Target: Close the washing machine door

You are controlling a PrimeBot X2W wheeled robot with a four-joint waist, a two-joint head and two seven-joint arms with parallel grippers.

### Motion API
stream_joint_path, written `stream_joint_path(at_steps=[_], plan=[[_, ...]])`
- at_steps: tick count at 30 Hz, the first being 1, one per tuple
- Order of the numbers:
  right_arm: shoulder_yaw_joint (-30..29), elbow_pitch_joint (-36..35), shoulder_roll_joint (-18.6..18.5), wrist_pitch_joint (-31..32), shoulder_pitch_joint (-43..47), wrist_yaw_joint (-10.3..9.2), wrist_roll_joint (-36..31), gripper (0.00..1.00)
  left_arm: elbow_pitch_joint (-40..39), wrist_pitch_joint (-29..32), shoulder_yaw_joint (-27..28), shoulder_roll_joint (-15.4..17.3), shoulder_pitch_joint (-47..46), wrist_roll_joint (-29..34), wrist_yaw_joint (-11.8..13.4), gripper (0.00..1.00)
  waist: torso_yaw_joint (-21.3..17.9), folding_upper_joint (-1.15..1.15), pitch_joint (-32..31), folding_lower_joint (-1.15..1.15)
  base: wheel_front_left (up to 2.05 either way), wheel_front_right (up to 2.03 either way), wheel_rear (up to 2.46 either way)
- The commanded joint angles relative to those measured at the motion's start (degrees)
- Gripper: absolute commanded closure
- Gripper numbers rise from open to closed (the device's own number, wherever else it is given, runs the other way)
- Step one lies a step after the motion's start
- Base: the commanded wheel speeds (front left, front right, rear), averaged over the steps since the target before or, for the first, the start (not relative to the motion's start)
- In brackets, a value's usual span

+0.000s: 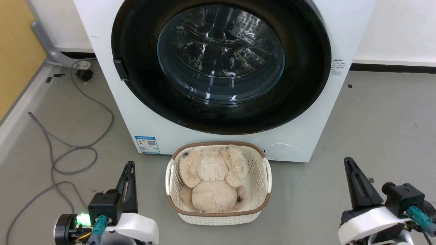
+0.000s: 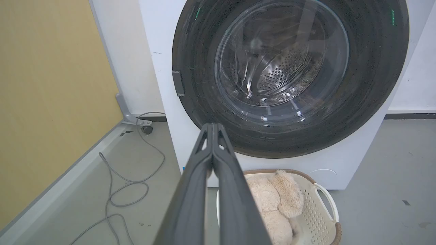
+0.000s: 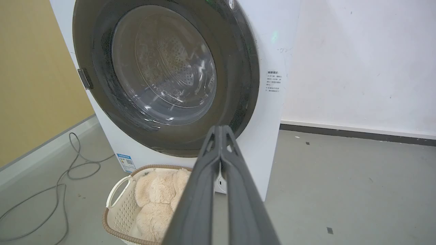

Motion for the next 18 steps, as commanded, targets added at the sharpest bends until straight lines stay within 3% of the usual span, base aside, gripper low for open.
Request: stream_joint_path(at_steps=[1,18], plan=[[0.17,-0.51,0.19,0.35,0.93,-0.03,-0.51,1.0,-0.26,0.28,0.27,-0.01,0.11,0.1,-0.32,1.0,-0.01,0.0,-0.03,0.0,0.0,0.0,0.0],[0.57,-1.27,0.23,2.24,1.16,-0.04,-1.86,1.0,-0.39,2.15,0.85,-0.06,0.13,0.12,-1.38,1.0,-0.11,0.0,-0.39,0.0,0.0,0.0,0.0]])
